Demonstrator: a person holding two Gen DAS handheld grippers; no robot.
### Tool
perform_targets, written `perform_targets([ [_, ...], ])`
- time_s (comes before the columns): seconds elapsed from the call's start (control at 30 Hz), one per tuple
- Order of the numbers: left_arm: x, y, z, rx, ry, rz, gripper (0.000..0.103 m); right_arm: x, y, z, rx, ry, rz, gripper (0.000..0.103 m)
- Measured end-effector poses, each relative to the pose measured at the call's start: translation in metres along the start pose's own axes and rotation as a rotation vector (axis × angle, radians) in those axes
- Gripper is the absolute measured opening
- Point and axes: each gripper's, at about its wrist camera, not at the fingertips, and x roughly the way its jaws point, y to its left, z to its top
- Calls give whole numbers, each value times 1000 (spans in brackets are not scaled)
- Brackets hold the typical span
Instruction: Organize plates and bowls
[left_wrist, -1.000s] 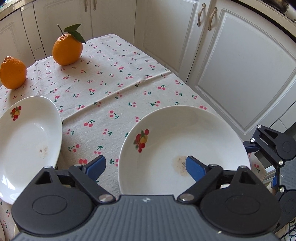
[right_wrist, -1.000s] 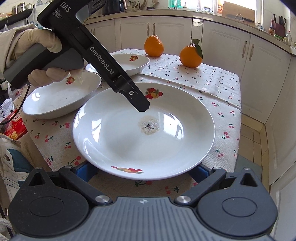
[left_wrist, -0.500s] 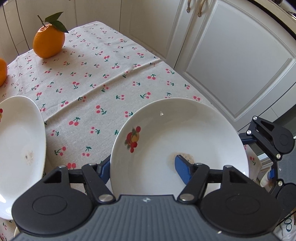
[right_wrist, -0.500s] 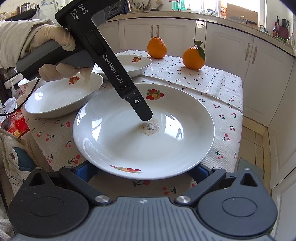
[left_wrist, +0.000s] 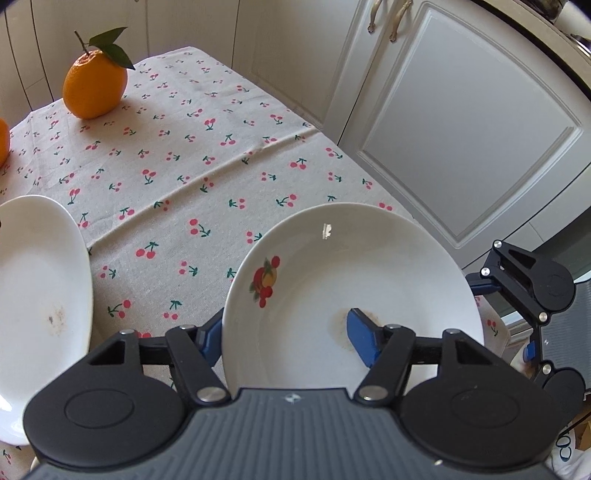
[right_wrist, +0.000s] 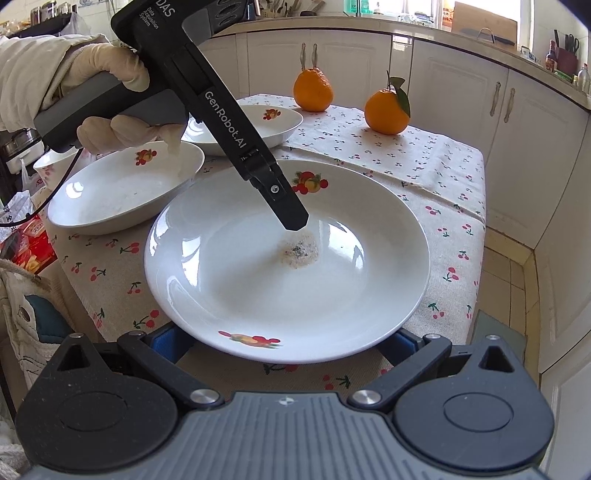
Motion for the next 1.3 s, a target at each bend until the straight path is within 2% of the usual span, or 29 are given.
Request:
perform_targets([
  [0.6, 9, 19, 39, -14, -66, 4, 66, 11, -33, 28, -53, -4, -40, 103],
  [0.93, 26, 30, 62, -14, -79, 3, 66, 27, -56, 36, -29, 10, -53, 103],
  [1.3, 39, 36, 69, -30, -75, -3, 66, 34, -65, 36, 15, 19, -49, 103],
])
